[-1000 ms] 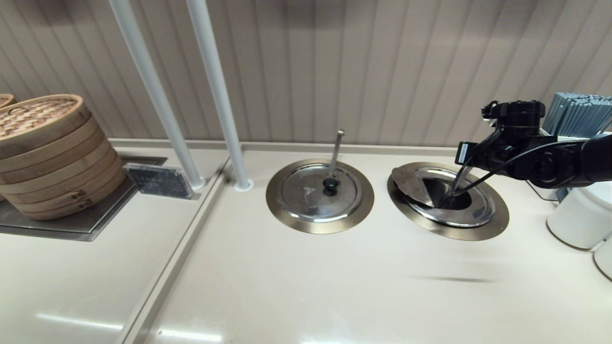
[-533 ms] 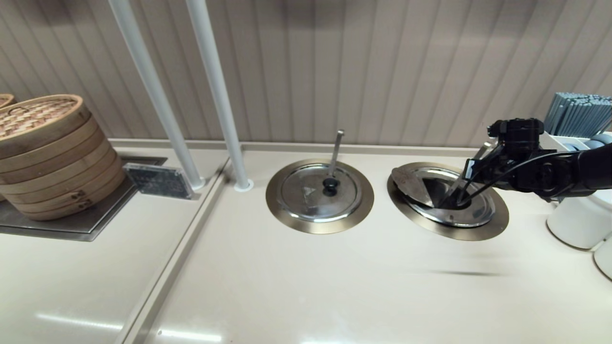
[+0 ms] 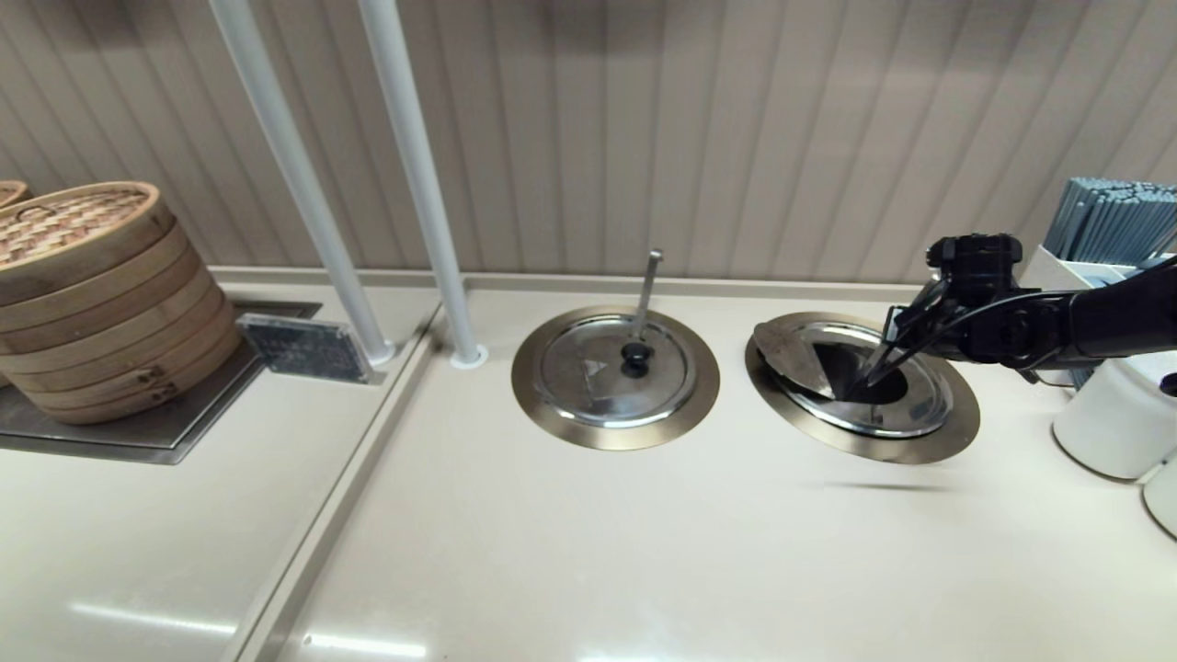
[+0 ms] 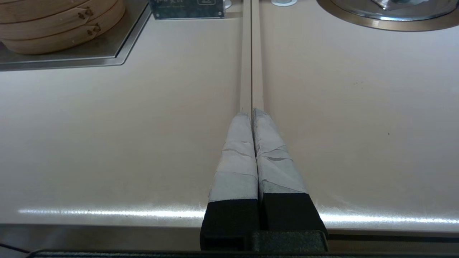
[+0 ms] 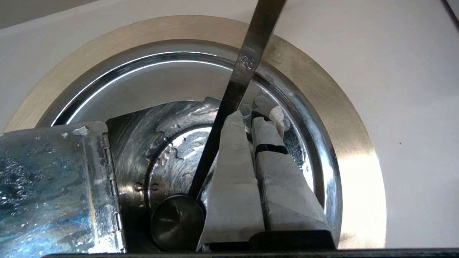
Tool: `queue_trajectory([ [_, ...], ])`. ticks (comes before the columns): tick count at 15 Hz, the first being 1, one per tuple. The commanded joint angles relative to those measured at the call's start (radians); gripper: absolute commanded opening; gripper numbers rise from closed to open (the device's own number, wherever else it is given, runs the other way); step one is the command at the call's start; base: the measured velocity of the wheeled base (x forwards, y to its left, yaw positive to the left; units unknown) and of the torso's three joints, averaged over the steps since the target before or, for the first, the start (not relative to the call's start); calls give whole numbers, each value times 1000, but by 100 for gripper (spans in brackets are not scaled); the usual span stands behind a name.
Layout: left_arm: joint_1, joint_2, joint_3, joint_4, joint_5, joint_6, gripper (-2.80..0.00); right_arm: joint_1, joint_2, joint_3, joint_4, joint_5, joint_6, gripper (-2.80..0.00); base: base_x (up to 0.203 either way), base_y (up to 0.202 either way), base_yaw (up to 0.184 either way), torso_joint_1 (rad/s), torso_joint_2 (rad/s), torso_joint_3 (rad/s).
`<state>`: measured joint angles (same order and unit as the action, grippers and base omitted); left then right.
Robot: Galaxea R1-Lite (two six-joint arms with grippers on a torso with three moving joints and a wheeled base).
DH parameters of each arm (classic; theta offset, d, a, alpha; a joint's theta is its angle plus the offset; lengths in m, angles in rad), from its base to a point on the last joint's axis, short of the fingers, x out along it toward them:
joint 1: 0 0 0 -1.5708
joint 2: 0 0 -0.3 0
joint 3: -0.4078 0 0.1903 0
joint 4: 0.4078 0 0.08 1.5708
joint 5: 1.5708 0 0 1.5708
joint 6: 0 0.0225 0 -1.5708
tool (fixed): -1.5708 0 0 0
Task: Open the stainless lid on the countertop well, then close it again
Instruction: Stir with a spoon
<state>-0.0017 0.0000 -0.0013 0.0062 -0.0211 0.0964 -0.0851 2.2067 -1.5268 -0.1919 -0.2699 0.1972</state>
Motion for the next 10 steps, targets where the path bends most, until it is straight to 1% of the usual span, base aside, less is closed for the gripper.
queue_trajectory([
  [1,0,0,0,0,0,0,-280,-7,33,-21,-3,0,17,-280,0,0,0,0,0,0],
  [4,0,0,0,0,0,0,-280,-6,28,-14,-3,-1,25,-280,0,0,0,0,0,0],
  [5,0,0,0,0,0,0,-280,-3,18,-11,-3,-1,26,0,0,0,0,0,0,0],
  [9,0,0,0,0,0,0,-280,0,-26,25,-6,6,33,0,0,0,0,0,0,0],
  [10,0,0,0,0,0,0,-280,-1,-37,33,-10,25,41,0,0,0,0,0,0,0],
])
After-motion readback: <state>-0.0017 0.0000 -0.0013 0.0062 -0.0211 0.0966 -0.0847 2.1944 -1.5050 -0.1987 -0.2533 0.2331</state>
